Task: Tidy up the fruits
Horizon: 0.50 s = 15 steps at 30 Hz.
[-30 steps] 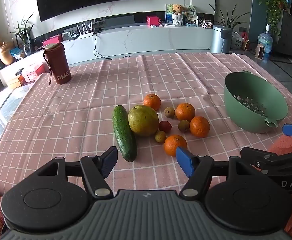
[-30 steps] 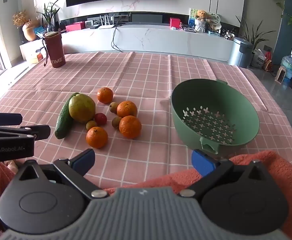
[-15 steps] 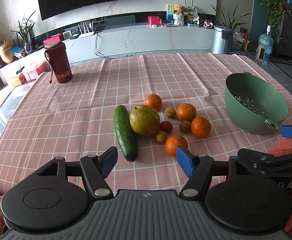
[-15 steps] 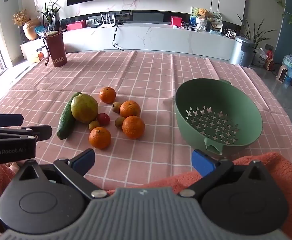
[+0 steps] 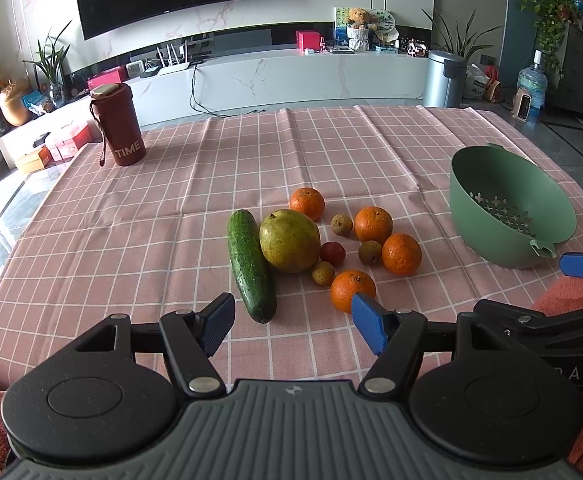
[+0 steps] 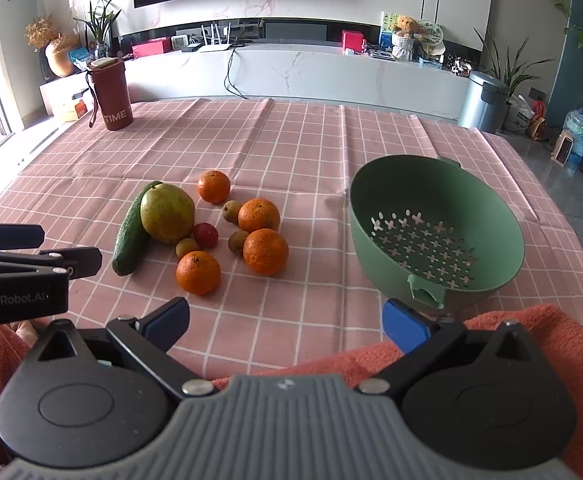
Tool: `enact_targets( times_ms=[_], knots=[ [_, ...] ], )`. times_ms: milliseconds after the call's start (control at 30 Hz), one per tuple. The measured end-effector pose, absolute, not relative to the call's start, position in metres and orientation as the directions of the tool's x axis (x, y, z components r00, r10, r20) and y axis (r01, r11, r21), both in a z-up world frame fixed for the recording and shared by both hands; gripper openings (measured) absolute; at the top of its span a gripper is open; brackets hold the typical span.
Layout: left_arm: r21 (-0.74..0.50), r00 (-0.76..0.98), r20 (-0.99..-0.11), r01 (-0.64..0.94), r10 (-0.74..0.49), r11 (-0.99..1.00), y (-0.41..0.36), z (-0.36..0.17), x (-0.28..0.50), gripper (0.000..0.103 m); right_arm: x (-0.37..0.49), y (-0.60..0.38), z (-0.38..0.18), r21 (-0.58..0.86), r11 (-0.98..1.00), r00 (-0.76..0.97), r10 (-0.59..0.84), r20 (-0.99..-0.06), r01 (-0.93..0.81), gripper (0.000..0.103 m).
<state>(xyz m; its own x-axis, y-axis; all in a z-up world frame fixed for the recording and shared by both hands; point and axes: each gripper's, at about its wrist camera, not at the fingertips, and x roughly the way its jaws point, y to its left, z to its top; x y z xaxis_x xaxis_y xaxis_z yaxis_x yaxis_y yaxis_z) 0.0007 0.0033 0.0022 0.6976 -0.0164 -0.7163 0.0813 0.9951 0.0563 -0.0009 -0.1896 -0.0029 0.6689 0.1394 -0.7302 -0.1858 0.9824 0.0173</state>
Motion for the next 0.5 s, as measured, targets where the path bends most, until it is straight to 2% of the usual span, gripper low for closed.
enact_targets(
  times_ms=[500],
  knots=[
    [0.057,0.697,-0.717,0.08,-0.015,0.995,0.0042,0.0023,-0.0001,0.079,-0.0009,-0.1903,-0.0044,0.021,0.983,0.665,0.139,-0.734,-0.182,0.099]
  ],
)
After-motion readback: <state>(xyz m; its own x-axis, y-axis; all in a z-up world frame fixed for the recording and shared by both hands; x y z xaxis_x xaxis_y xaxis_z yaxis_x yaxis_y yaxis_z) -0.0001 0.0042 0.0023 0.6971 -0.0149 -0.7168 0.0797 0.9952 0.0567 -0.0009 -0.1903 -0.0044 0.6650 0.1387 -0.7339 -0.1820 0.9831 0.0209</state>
